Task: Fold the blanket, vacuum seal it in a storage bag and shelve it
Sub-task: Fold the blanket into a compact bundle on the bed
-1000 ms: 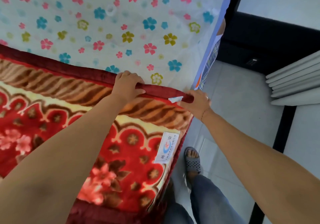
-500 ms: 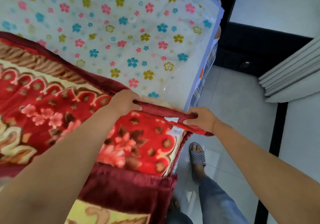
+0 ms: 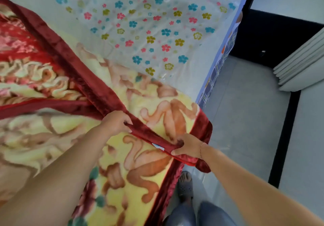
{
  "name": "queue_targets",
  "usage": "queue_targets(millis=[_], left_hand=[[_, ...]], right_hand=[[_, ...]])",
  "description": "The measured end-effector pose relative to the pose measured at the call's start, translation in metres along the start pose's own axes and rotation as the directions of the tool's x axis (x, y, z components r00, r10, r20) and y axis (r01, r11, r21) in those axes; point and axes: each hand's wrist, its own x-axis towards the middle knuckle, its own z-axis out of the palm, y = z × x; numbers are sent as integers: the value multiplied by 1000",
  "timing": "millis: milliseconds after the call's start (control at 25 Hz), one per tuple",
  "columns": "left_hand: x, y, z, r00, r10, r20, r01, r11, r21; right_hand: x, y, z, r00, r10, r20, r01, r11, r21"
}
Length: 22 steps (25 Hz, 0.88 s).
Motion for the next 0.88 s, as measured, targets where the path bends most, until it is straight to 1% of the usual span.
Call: queue_targets(millis=[160, 240, 320, 440, 560, 680, 800, 880], left_hand=[[-73, -23, 31, 998, -64, -4, 64, 998, -14], [-113, -30, 53, 998, -70, -1, 70, 997, 18], [-154, -39, 81, 996, -84, -6, 84, 996, 8], [-218, -56, 120, 990, -134, 49, 136, 990, -37], [-272, -85, 159, 985, -150, 80, 152, 988, -17], [-305, -113, 192, 989, -139, 44, 140, 990, -13], [-326, -140, 228, 998, -50, -26, 50, 999, 19], [-343, -159, 250, 998, -30, -59, 30, 1000, 2]], right_hand=[[-35, -14, 67, 996, -24, 89, 26, 999, -28], [-57, -15, 102, 993, -47, 110, 52, 998, -41], [-79, -13, 140, 990, -50, 134, 57, 997, -49], [-110, -7, 204, 987, -23, 157, 28, 999, -30], [-133, -8, 278, 982, -8, 187, 21, 998, -67], [-145, -7, 344, 991, 2, 136, 10, 996, -90], [-153, -4, 398, 999, 31, 20, -28, 991, -135], [-161, -5, 432, 998, 53, -15, -55, 987, -150]])
